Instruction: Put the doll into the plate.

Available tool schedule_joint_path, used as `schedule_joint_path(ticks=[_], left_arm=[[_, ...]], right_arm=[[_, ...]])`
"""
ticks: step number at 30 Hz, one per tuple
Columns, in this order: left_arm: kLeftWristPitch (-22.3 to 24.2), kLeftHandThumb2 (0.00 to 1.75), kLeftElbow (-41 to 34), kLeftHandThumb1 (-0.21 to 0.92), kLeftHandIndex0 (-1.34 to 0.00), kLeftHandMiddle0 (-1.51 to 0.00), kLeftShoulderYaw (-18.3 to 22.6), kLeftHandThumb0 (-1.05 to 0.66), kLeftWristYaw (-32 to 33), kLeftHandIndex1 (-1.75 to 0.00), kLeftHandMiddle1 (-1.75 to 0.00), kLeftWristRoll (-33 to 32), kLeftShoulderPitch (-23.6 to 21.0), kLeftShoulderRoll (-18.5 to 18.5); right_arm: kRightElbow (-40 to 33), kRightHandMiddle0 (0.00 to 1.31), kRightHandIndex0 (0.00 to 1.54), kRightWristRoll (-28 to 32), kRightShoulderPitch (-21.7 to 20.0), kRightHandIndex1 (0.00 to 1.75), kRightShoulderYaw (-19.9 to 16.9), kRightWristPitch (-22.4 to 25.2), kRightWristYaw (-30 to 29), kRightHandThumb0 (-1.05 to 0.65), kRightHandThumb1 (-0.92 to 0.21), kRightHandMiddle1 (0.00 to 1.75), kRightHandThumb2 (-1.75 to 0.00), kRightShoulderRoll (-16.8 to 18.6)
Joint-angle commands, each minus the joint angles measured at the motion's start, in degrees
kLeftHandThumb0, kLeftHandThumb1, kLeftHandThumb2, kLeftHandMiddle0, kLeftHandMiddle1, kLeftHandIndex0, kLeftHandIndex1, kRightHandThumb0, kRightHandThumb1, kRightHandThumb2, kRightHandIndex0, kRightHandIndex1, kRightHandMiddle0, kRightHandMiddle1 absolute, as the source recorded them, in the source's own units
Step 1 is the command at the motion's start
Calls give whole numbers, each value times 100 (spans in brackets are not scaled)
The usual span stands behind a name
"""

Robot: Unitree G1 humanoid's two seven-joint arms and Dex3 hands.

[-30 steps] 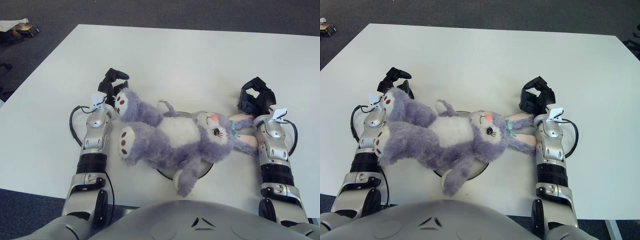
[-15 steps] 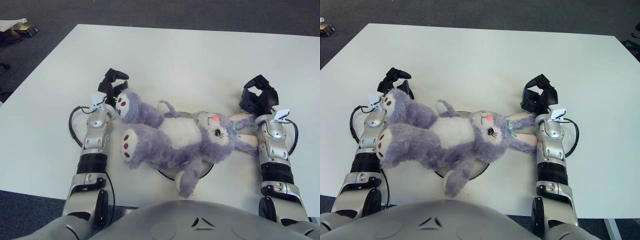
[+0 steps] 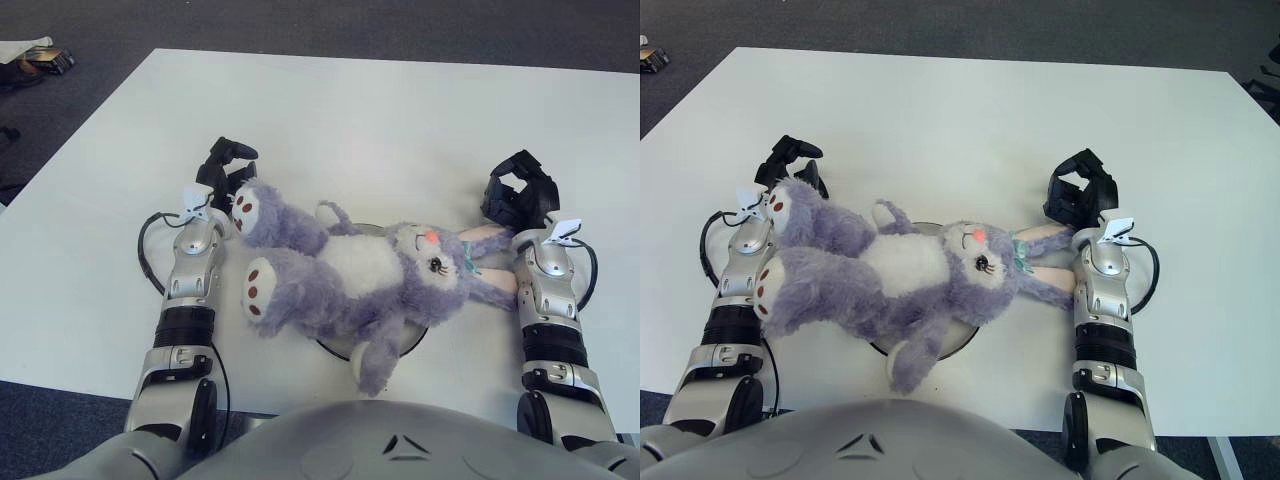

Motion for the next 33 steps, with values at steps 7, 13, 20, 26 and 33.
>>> schedule_joint_path(ticks=[7,13,20,26,33], left_arm=[[37,97,21,59,-40,-101,6,-40,61,-175,-175,20,36,-3],[52,97,15,59,-40,-100,-9,-40,78,-175,-175,41,37,5],[80,96,-3,60,-40,-99,-24,-40,112,-175,-175,63,43,-2],[59,96,4,60,-40,-100,-24,-40,136,-175,-175,66,37,-22],[60,97,10,59,-40,-101,-31,-40,136,-175,-175,81,35,-17]], right_arm=[[150,53,121,31,122,175,-6,-41,-6,-45,-43,175,-118,68],[168,52,120,72,109,175,-29,-13,26,-44,-44,175,-117,56],[90,52,120,107,111,175,-52,193,-4,-44,-44,175,-117,54],[-24,52,120,196,99,175,-107,449,-81,-44,-44,175,-116,100],[-83,51,119,238,110,175,-118,489,-83,-44,-45,175,-115,114]])
